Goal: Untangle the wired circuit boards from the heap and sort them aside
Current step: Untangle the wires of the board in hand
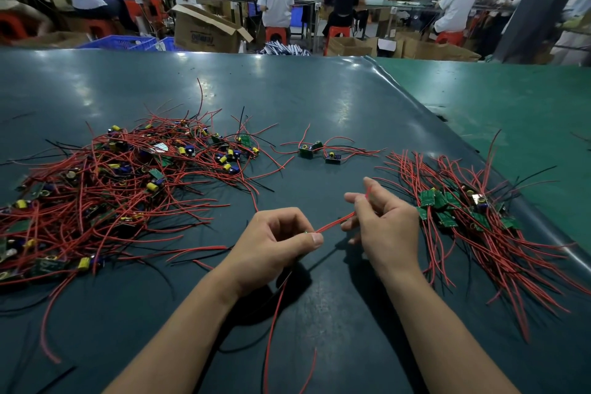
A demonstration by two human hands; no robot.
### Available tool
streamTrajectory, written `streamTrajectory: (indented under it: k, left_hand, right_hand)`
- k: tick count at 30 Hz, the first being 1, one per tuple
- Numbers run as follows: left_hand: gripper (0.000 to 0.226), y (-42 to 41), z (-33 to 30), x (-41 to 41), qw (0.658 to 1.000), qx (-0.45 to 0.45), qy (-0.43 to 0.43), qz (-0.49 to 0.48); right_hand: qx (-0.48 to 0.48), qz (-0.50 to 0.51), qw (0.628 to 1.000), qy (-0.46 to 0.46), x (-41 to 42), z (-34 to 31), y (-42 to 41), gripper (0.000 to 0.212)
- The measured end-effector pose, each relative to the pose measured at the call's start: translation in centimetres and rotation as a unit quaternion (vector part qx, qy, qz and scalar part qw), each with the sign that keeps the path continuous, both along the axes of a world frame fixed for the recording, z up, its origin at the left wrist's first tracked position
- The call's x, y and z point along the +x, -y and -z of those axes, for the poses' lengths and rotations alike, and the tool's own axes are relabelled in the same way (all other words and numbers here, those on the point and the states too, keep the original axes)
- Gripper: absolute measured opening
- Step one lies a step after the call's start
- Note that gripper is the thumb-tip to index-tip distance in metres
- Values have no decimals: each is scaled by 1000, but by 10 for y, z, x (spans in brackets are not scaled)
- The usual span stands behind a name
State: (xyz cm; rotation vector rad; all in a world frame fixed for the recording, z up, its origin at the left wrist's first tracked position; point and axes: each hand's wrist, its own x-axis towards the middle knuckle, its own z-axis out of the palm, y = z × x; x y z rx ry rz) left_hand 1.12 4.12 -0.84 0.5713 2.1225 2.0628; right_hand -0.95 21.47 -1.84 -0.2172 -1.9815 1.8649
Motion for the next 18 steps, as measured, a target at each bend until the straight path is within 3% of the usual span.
streamTrajectory:
  k: [7,11,13,15,18]
  left_hand:
    - [18,-1,-2,0,1000,-7,11,-26]
    - [16,-4,-1,-4,988,71,56,-122]
    - [14,-4,1,-7,983,96,61,-142]
    - [15,-3,4,-7,991,46,13,-128]
    - [14,-3,7,-3,995,-54,-60,-61]
  right_hand:
    - [-43,4,999,-7,0,-2,-2,26]
    - [-166,-21,984,65,-2,-11,-8,23]
    - [-164,-89,976,110,1,-13,-4,30]
    - [-122,-169,970,127,6,-14,3,36]
    - [-103,-228,963,104,12,-16,7,21]
